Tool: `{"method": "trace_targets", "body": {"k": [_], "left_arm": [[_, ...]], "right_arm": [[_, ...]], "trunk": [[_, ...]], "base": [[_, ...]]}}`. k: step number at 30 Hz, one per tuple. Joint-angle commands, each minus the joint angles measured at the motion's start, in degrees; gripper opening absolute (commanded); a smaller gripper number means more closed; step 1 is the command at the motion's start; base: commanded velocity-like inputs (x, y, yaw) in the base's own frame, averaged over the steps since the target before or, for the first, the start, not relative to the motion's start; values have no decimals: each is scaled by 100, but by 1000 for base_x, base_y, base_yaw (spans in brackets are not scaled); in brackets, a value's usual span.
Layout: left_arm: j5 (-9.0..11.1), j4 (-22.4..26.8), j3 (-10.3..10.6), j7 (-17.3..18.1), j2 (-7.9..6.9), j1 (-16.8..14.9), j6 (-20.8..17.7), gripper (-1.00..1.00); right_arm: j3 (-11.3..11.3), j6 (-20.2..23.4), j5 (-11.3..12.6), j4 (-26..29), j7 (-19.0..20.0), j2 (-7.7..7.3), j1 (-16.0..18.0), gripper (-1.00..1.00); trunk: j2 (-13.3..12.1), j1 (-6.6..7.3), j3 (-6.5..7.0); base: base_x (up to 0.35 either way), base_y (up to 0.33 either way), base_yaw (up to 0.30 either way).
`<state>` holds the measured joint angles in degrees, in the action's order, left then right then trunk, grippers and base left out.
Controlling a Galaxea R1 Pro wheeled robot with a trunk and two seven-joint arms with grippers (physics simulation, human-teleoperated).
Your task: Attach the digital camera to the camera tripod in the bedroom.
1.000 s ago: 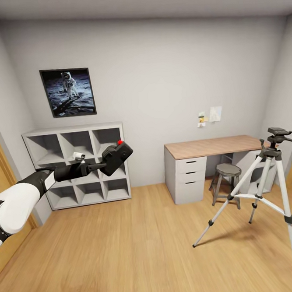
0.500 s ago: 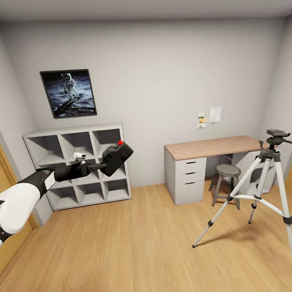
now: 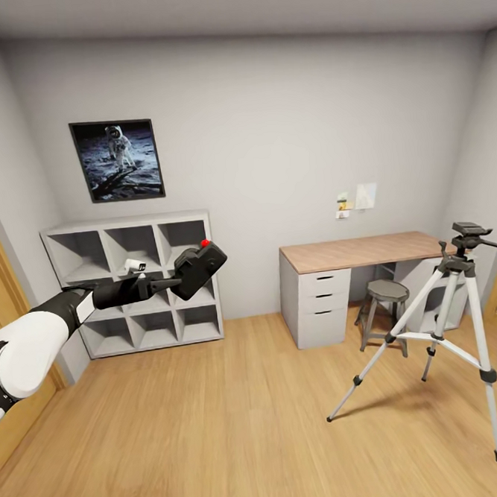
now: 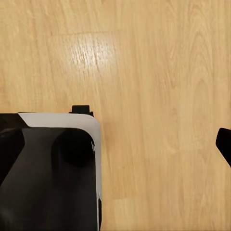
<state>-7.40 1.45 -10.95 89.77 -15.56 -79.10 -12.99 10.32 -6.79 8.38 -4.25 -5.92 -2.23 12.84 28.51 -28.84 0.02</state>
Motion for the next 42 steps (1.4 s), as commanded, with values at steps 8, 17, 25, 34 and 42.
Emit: {"method": "trace_targets", "body": {"k": [8, 17, 25, 34, 42], "left_arm": [[-60, 4, -83, 23, 0, -1, -54, -100], [-60, 4, -83, 23, 0, -1, -55, -100], [-60, 4, -83, 23, 19, -1, -51, -100], [-60, 4, -83, 23, 17, -1, -61, -100], [-60, -3, -90, 23, -48, -1, -17, -100]], "right_arm": [[49, -41, 58, -28, -2, 3, 8, 100], [49, -41, 58, -28, -1, 3, 8, 100], [49, -41, 58, -28, -6, 3, 8, 100], [49, -41, 58, -27, -2, 3, 8, 100], [49, -41, 58, -26, -2, 3, 8, 100]], "trunk": [[-319, 174, 142], [-560, 306, 250], [-560, 306, 250], [-560, 306, 250], [-560, 306, 250]], "base": [[0, 0, 0], [0, 0, 0], [0, 0, 0], [0, 0, 0], [0, 0, 0]]}}
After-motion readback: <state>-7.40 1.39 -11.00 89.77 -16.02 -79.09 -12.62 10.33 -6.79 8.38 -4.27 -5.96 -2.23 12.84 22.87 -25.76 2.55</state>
